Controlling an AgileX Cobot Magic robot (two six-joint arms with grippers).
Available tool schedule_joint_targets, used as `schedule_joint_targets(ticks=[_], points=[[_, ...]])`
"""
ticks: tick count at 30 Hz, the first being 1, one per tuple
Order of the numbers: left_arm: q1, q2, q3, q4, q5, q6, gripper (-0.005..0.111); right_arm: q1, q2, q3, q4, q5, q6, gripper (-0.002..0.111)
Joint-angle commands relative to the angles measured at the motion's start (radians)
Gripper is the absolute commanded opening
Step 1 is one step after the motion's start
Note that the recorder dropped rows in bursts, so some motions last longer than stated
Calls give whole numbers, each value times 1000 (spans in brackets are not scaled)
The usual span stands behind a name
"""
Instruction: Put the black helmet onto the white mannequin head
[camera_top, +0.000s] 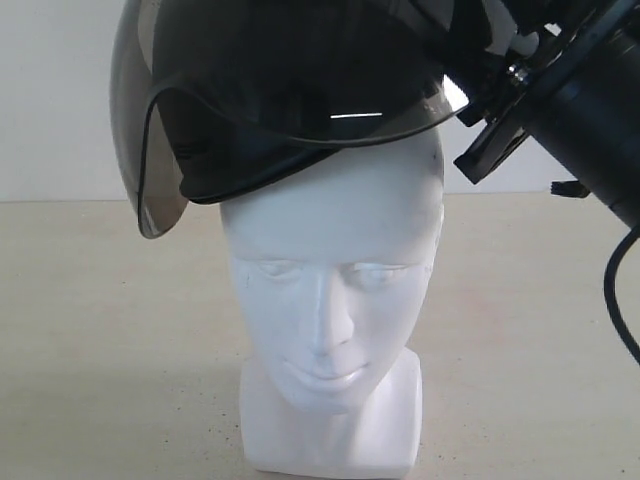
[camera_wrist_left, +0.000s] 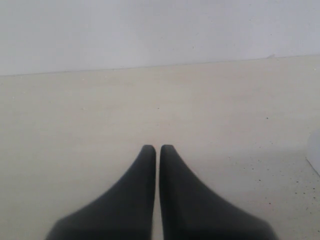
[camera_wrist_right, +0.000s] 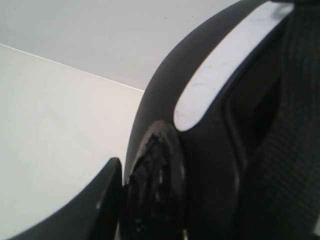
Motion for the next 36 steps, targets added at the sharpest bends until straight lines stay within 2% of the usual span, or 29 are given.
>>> schedule_joint_targets(ticks=[1,36], points=[[-6,-4,3,3,1,1,4,-18,5,46,4,146,-118,0],[-6,-4,3,3,1,1,4,-18,5,55,-75,179,-56,0]])
